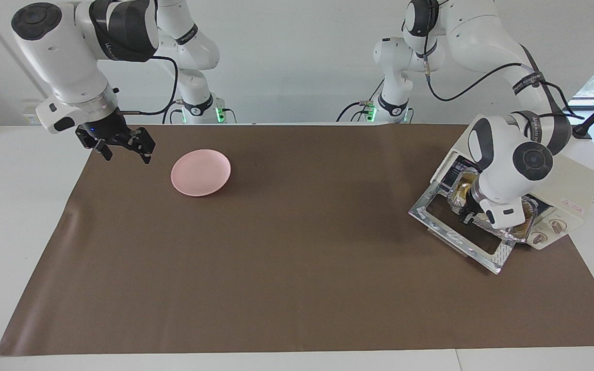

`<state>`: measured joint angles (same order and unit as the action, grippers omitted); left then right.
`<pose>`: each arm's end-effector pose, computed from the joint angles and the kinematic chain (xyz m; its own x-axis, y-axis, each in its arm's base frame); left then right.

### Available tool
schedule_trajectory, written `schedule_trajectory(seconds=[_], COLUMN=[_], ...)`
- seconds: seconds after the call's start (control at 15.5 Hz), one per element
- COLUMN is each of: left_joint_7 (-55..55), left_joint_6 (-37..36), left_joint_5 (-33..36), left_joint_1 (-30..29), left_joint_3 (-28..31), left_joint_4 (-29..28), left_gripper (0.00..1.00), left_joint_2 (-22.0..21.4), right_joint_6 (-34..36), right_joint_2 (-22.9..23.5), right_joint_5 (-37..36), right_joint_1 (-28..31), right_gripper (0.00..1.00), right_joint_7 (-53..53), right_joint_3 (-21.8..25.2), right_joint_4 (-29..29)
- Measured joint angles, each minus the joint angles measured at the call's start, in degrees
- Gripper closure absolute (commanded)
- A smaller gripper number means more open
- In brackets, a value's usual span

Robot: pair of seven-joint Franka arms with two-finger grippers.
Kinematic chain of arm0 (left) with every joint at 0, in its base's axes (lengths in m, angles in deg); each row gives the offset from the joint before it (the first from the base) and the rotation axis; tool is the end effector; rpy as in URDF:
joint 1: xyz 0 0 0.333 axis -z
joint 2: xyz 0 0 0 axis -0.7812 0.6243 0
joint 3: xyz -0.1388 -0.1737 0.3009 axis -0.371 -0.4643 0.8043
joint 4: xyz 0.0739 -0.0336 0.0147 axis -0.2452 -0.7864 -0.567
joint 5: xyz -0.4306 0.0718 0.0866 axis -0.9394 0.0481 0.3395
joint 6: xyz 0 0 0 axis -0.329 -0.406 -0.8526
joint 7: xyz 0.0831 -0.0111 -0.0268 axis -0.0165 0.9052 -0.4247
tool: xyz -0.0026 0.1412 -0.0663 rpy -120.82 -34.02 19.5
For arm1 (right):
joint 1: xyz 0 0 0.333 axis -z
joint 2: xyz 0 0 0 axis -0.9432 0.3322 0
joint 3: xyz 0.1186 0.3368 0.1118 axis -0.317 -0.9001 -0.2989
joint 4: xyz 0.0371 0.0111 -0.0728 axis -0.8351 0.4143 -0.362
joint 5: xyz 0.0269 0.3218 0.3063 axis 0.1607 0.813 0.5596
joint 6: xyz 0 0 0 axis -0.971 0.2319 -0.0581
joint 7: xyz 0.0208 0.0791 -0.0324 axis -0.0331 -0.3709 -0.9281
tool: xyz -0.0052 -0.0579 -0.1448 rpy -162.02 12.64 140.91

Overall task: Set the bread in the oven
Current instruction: 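Carry the foil tray with the left gripper into the toaster oven, then push the foil tray deeper into the oven with the left gripper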

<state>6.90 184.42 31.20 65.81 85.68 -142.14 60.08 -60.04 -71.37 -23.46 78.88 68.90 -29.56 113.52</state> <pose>0.7100 -0.0268 0.3865 0.6633 0.7479 -0.0278 0.7173 -0.6459 -0.2611 0.6161 -0.0156 0.5780 0.9923 -0.1186 -0.0361 -0.1176 -0.9926 0.0286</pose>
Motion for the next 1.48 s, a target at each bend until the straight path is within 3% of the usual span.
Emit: schedule_trajectory(seconds=[0.77, 1.48], left_joint_7=[3.0, 3.3], left_joint_6=[-3.5, -1.9], left_joint_5=[2.8, 3.5], left_joint_1=[-1.2, -1.2], left_joint_3=[-0.1, -0.2], left_joint_4=[-2.0, -9.7], left_gripper=[1.0, 1.0], left_joint_2=[-1.9, -6.1], right_joint_6=[0.0, 0.0], right_joint_2=[0.0, 0.0], right_joint_5=[0.0, 0.0], right_joint_1=[0.0, 0.0], right_gripper=[0.0, 0.0], right_joint_7=[0.0, 0.0], right_joint_3=[0.0, 0.0], right_joint_4=[0.0, 0.0])
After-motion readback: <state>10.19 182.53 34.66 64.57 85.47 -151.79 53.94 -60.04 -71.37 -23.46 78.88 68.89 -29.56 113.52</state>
